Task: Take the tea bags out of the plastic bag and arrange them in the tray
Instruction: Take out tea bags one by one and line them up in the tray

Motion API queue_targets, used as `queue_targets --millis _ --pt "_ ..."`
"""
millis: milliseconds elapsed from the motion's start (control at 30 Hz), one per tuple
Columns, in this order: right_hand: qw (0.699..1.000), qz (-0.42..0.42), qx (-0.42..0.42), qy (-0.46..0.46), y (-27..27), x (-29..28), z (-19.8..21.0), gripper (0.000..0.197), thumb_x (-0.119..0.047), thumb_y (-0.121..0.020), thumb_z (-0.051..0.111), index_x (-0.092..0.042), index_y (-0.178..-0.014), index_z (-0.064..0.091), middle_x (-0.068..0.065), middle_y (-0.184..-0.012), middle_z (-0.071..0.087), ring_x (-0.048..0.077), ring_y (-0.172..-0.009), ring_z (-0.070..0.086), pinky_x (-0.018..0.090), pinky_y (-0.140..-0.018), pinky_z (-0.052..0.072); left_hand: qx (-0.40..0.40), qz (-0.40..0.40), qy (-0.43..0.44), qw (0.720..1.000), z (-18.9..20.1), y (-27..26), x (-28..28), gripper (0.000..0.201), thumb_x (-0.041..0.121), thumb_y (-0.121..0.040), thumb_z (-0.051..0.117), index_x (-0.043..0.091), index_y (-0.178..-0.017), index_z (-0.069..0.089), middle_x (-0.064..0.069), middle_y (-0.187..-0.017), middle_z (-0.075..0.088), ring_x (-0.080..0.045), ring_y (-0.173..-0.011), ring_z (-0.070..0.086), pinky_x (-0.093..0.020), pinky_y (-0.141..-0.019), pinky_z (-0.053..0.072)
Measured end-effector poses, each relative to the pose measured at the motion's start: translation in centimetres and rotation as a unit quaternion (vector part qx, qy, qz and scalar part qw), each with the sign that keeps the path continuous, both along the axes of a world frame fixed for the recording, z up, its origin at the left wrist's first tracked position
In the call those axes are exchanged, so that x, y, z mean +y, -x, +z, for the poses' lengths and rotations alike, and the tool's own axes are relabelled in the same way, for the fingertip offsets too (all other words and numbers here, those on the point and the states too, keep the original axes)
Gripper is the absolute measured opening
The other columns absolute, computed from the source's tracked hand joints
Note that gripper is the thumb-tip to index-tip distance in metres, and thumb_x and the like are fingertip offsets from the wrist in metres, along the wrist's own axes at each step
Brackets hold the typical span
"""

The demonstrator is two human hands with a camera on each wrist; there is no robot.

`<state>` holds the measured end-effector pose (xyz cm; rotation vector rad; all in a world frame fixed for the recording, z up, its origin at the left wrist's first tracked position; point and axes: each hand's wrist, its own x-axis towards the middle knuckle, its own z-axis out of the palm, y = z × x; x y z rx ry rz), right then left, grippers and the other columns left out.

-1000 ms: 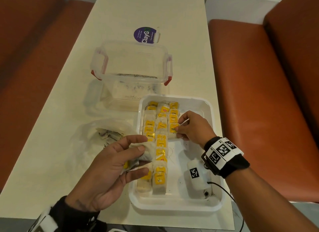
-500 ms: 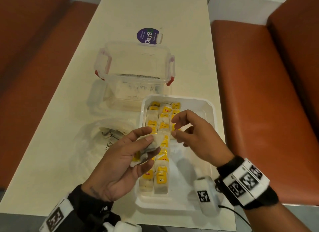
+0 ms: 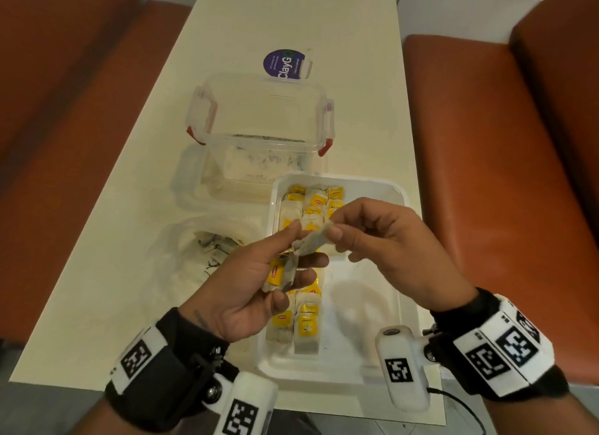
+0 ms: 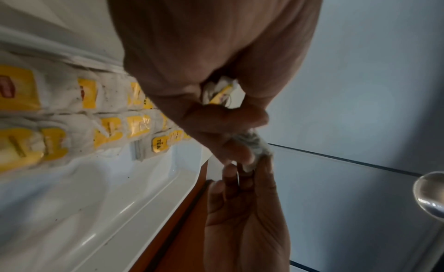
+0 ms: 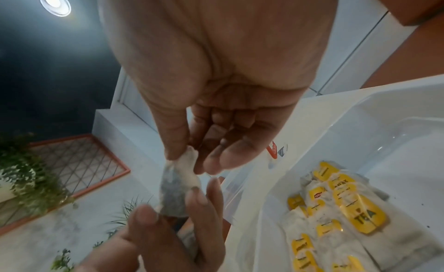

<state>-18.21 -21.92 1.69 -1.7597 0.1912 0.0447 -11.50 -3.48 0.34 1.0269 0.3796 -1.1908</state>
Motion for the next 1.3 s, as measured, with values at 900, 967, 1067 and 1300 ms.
queue_targets --millis 900,967,1067,1300 --pt "0.989 0.01 0.066 0.131 -1.7 -1.9 -0.7 0.006 -0.025 -0.088 0.074 -0.02 -0.089 0.074 0.006 -0.08 0.072 0.028 -0.072 0.063 0.042 -0.067 0.052 -0.318 -0.066 -0.122 0.938 -1.3 1.7 -0.1 0.029 0.028 -0.079 0.08 0.03 -0.105 0.069 0.007 -0.078 0.071 -0.01 -0.057 0.064 -0.022 -0.041 0.035" --pt "0.983 -0.011 0.056 0.173 -2.0 -2.3 -1.0 0.006 -0.028 -0.09 0.072 -0.022 -0.089 0.072 0.004 -0.08 0.071 0.026 -0.073 0.063 0.044 -0.071 0.053 -0.316 -0.067 -0.124 0.938 -0.9 1.9 0.5 0.033 0.032 -0.08 0.078 0.032 -0.11 0.066 0.006 -0.081 0.073 -0.01 -0.06 0.065 -0.023 -0.042 0.037" --pt "0.963 -0.009 0.075 0.257 -2.4 -3.0 -2.2 0.009 -0.032 -0.091 0.071 -0.024 -0.087 0.07 -0.005 -0.08 0.071 0.012 -0.07 0.06 0.036 -0.071 0.051 -0.302 -0.052 -0.124 0.944 -0.5 2.1 1.9 0.028 0.036 -0.08 0.076 0.028 -0.106 0.068 0.001 -0.09 0.075 -0.011 -0.06 0.064 -0.022 -0.042 0.038" --pt "0.913 0.121 0.217 0.323 -2.7 -2.4 -5.9 0.008 -0.031 -0.089 0.073 -0.024 -0.09 0.072 -0.009 -0.079 0.07 0.012 -0.08 0.066 0.033 -0.079 0.053 -0.274 -0.054 -0.12 0.953 -0.5 3.0 4.5 0.032 0.049 -0.064 0.072 0.029 -0.088 0.071 -0.001 -0.094 0.076 -0.013 -0.061 0.064 -0.021 -0.042 0.038"
